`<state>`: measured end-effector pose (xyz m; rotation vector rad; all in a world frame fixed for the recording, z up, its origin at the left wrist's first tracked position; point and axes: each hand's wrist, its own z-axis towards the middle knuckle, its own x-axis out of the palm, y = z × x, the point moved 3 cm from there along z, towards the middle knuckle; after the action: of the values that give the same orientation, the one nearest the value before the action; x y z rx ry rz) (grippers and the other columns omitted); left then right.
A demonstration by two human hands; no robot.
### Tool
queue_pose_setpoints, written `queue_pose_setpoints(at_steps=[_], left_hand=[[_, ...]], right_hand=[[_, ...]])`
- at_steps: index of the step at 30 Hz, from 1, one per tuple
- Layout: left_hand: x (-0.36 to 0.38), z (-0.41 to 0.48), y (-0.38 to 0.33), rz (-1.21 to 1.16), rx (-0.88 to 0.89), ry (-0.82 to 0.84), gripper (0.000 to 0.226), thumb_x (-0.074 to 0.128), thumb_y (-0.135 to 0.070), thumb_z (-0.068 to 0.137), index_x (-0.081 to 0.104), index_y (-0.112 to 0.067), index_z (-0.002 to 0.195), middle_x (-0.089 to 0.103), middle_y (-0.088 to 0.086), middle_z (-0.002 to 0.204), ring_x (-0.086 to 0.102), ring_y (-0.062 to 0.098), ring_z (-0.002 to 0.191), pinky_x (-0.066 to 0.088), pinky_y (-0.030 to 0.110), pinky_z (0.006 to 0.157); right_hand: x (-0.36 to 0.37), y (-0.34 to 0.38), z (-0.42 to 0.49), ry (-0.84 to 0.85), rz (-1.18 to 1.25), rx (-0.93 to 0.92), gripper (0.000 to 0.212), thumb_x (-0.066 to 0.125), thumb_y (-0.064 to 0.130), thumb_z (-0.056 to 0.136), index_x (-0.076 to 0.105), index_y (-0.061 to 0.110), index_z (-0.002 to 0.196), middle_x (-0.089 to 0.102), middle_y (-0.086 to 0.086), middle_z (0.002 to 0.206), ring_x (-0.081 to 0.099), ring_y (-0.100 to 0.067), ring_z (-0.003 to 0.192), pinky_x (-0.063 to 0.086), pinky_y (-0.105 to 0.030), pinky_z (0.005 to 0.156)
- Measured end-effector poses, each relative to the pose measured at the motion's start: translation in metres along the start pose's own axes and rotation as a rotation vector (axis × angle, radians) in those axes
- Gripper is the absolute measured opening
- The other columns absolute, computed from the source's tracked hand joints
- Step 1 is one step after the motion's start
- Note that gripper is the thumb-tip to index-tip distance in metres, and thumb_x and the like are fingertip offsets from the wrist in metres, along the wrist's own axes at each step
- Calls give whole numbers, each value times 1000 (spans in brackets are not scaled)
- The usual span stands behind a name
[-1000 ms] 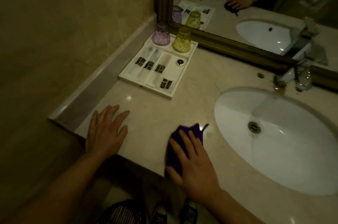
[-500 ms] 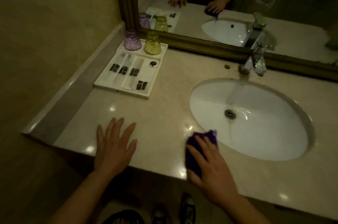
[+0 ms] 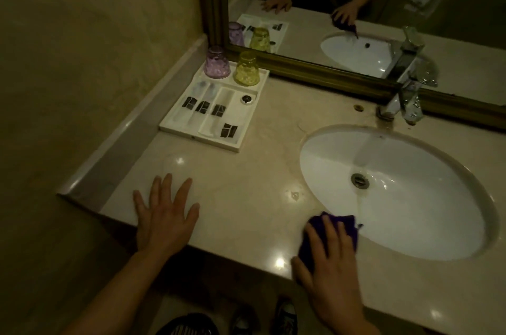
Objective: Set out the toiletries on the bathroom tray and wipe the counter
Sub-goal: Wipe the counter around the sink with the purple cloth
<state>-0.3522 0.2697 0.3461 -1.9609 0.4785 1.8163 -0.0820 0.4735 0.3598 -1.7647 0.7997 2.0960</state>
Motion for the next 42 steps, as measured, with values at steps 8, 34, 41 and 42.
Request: queue_pose_setpoints(at_steps=[8, 34, 41, 42], left_hand=[[-9, 1, 11, -120, 9, -3, 71, 6, -61, 87, 22, -38, 153, 17, 4, 162, 8, 21, 149, -2, 50, 117], [-11, 14, 44, -40, -178, 32, 72, 12, -62, 90, 9, -31, 155, 4, 5, 164, -6, 21, 150, -2, 50, 120], [-29, 1, 39, -139, -266, -39, 67, 35, -57, 95, 19, -28, 153, 19, 7, 161, 13, 25, 147, 14, 46, 117], [-31, -3, 36, -141, -281, -45, 67, 36, -56, 95, 19, -28, 153, 18, 8, 161, 12, 26, 147, 13, 46, 118]], right_hand=[[37, 95, 75, 140, 34, -333, 65, 40, 60, 92, 30, 31, 149, 17, -5, 162, 8, -33, 149, 13, -52, 120], [68, 219, 202, 339, 136, -708, 82, 30, 77, 84, 5, 39, 152, -1, -1, 164, -5, -30, 149, 4, -49, 120], [38, 198, 200, 391, 196, -670, 80, 43, 66, 89, 14, 27, 154, 11, -4, 162, 7, -30, 148, 13, -47, 119], [34, 194, 201, 407, 197, -663, 79, 45, 62, 90, 16, 26, 154, 13, -4, 162, 9, -30, 148, 14, -46, 119]])
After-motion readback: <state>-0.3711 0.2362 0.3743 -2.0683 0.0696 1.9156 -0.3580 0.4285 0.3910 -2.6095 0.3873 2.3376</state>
